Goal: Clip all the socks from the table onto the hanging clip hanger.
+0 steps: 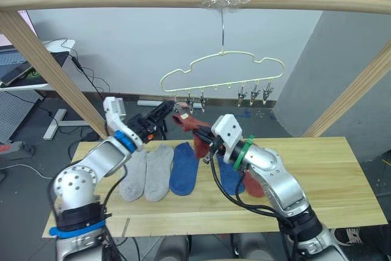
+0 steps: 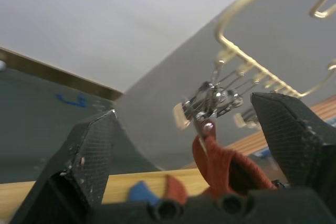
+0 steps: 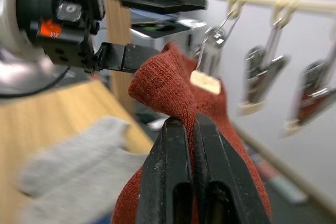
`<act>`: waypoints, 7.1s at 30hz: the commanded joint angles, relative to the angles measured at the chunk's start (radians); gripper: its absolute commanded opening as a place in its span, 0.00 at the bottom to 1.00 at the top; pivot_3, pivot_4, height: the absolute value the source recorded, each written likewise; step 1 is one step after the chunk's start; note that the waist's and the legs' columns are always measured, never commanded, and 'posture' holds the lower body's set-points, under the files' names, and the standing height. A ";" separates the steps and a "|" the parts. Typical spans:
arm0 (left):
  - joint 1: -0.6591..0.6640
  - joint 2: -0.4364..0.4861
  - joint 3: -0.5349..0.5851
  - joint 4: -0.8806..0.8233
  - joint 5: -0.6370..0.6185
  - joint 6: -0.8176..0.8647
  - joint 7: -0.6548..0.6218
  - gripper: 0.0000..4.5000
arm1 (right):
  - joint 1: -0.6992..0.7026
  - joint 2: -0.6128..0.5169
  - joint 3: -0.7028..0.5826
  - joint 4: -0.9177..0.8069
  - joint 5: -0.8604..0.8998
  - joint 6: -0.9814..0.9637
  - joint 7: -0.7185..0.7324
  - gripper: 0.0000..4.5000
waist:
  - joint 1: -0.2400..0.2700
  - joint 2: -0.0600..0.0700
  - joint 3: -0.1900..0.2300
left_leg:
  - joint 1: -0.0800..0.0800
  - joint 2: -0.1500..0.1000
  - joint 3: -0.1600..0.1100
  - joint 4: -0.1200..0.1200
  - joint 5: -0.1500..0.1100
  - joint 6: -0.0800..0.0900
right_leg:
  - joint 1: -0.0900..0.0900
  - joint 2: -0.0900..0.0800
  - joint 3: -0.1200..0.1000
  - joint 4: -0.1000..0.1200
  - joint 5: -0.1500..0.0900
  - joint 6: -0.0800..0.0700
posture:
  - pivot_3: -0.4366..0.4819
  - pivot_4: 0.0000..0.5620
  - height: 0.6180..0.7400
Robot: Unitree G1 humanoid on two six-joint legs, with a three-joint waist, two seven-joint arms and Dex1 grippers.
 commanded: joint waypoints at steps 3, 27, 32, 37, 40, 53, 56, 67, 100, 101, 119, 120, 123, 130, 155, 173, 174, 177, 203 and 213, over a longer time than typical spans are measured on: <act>0.040 0.092 -0.098 -0.155 0.250 -0.121 -0.141 1.00 | -0.014 0.041 -0.042 -0.003 0.105 0.085 0.014 0.22 | 0.007 0.000 0.000 | -0.002 0.000 -0.001 0.000 0.000 0.000 | -0.002 0.000 -0.001 0.000 0.000 0.000 | 0.48 0.32 1.00; 0.082 -0.143 -0.434 -0.189 0.936 -0.592 -0.238 0.76 | 0.146 -0.298 -0.253 -0.349 0.210 0.181 0.037 1.00 | 0.002 0.001 0.000 | -0.012 0.000 0.001 0.001 0.001 0.000 | -0.013 0.000 0.000 0.002 0.001 -0.002 | 0.41 0.31 1.00; 0.057 -0.190 -0.471 -0.155 1.009 -0.636 -0.237 0.41 | 0.119 -0.297 -0.291 -0.374 0.227 0.211 -0.001 1.00 | -0.001 0.001 0.000 | -0.012 0.000 0.002 0.002 0.001 0.000 | -0.013 0.000 0.000 0.002 0.001 -0.001 | 0.39 0.31 1.00; 0.034 -0.236 -0.486 -0.111 1.070 -0.654 -0.212 0.23 | 0.109 -0.302 -0.294 -0.386 0.234 0.223 -0.015 1.00 | 0.000 0.001 0.000 | -0.012 0.000 0.002 0.002 0.001 0.000 | -0.013 0.000 0.000 0.002 0.002 -0.001 | 0.38 0.31 1.00; 0.018 -0.269 -0.471 -0.057 1.104 -0.686 -0.184 0.23 | 0.104 -0.304 -0.296 -0.390 0.242 0.224 -0.015 1.00 | -0.001 0.001 0.000 | -0.012 0.000 0.002 0.002 0.001 0.000 | -0.013 0.000 0.000 0.002 0.002 -0.001 | 0.38 0.31 1.00; -0.066 -0.358 -0.422 0.186 1.159 -0.847 -0.142 0.23 | 0.053 -0.313 -0.336 -0.423 0.371 0.252 0.000 1.00 | -0.003 0.001 0.000 | -0.015 -0.001 0.002 0.013 0.000 0.001 | -0.012 0.000 0.000 0.003 0.003 0.000 | 0.33 0.31 1.00; -0.089 -0.369 -0.411 0.226 1.161 -0.866 -0.141 0.23 | 0.049 -0.317 -0.334 -0.431 0.377 0.260 -0.010 1.00 | -0.005 0.001 0.000 | -0.016 -0.001 0.002 0.014 0.000 0.001 | -0.012 0.000 -0.001 0.004 0.004 0.000 | 0.32 0.31 1.00; -0.185 -0.379 -0.379 0.362 1.156 -0.931 -0.161 0.23 | 0.028 -0.315 -0.323 -0.433 0.375 0.262 -0.039 1.00 | -0.023 0.001 0.000 | -0.016 0.000 0.002 0.016 0.001 0.001 | -0.012 0.000 -0.001 0.004 0.006 0.001 | 0.30 0.30 1.00; -0.117 -0.377 -0.393 0.279 1.180 -0.892 -0.165 0.23 | 0.013 -0.303 -0.309 -0.422 0.382 0.257 -0.068 1.00 | -0.027 0.001 0.000 | -0.016 0.000 0.002 0.016 0.001 0.001 | -0.012 0.001 0.000 0.005 0.007 0.000 | 0.30 0.31 1.00; -0.124 -0.378 -0.392 0.283 1.180 -0.894 -0.164 0.23 | 0.014 -0.303 -0.309 -0.422 0.382 0.257 -0.068 1.00 | -0.027 0.001 0.000 | -0.016 0.000 0.002 0.016 0.001 0.001 | -0.012 0.001 0.000 0.005 0.007 0.000 | 0.30 0.31 1.00; -0.152 -0.377 -0.379 0.312 1.197 -0.905 -0.156 0.69 | 0.015 -0.295 -0.311 -0.423 0.384 0.258 -0.080 1.00 | -0.028 0.001 0.000 | -0.016 0.000 0.002 0.017 0.001 0.001 | -0.012 0.001 0.000 0.005 0.007 0.000 | 0.30 0.31 1.00; -0.152 -0.377 -0.378 0.312 1.197 -0.905 -0.156 0.69 | 0.016 -0.295 -0.311 -0.424 0.384 0.258 -0.080 1.00 | -0.028 0.001 0.000 | -0.016 0.000 0.002 0.017 0.001 0.001 | -0.012 0.001 0.000 0.005 0.007 0.000 | 0.30 0.31 1.00; -0.162 -0.378 -0.373 0.320 1.197 -0.908 -0.153 0.69 | 0.015 -0.297 -0.312 -0.420 0.384 0.258 -0.079 1.00 | -0.027 0.001 0.000 | -0.016 0.000 0.002 0.017 0.001 0.001 | -0.012 0.001 0.000 0.005 0.007 0.000 | 0.30 0.31 1.00; -0.183 -0.376 -0.363 0.346 1.204 -0.921 -0.143 0.69 | 0.015 -0.299 -0.313 -0.420 0.388 0.259 -0.078 1.00 | -0.028 0.001 0.000 | -0.016 0.000 0.002 0.017 0.001 0.001 | -0.012 0.001 0.000 0.005 0.007 0.000 | 0.30 0.32 1.00; -0.238 -0.382 -0.364 0.424 1.214 -0.990 -0.126 0.65 | 0.014 -0.298 -0.305 -0.424 0.396 0.260 -0.088 1.00 | -0.034 0.001 0.000 | -0.016 0.000 0.002 0.017 0.001 0.001 | -0.012 0.001 0.000 0.006 0.007 0.000 | 0.29 0.31 1.00; -0.231 -0.366 -0.369 0.417 1.228 -0.974 -0.138 0.00 | 0.060 -0.316 -0.277 -0.352 0.325 0.249 -0.106 1.00 | -0.037 0.001 0.000 | -0.016 0.000 0.002 0.017 0.001 0.001 | -0.012 0.001 0.000 0.006 0.007 0.000 | 0.30 0.31 1.00; -0.230 -0.361 -0.370 0.413 1.230 -0.968 -0.139 0.00 | 0.068 -0.341 -0.252 -0.315 0.272 0.241 -0.114 1.00 | -0.037 0.001 0.000 | -0.016 0.000 0.002 0.017 0.001 0.001 | -0.012 0.001 0.000 0.006 0.007 0.000 | 0.30 0.31 1.00; -0.220 -0.341 -0.367 0.392 1.222 -0.944 -0.161 0.00 | 0.075 -0.403 -0.172 -0.134 0.115 0.187 -0.131 1.00 | -0.039 0.001 0.000 | -0.016 -0.001 0.003 0.017 0.001 0.002 | -0.012 0.001 0.000 0.006 0.008 0.001 | 0.30 0.31 1.00; -0.141 -0.304 -0.367 0.255 1.219 -0.843 -0.185 0.00 | -0.030 -0.270 -0.120 0.651 -0.118 -0.086 -0.029 0.23 | -0.051 0.003 -0.004 | -0.010 0.000 0.003 0.018 0.002 0.001 | -0.012 0.003 0.004 0.016 0.009 -0.001 | 0.40 0.27 1.00; -0.154 -0.356 -0.303 0.205 1.007 -0.621 -0.226 0.00 | 0.072 -0.352 -0.144 0.300 -0.117 -0.106 0.032 0.01 | -0.051 0.003 -0.005 | -0.011 0.000 0.004 0.019 0.003 0.001 | -0.012 0.003 0.005 0.017 0.009 -0.001 | 0.38 0.27 1.00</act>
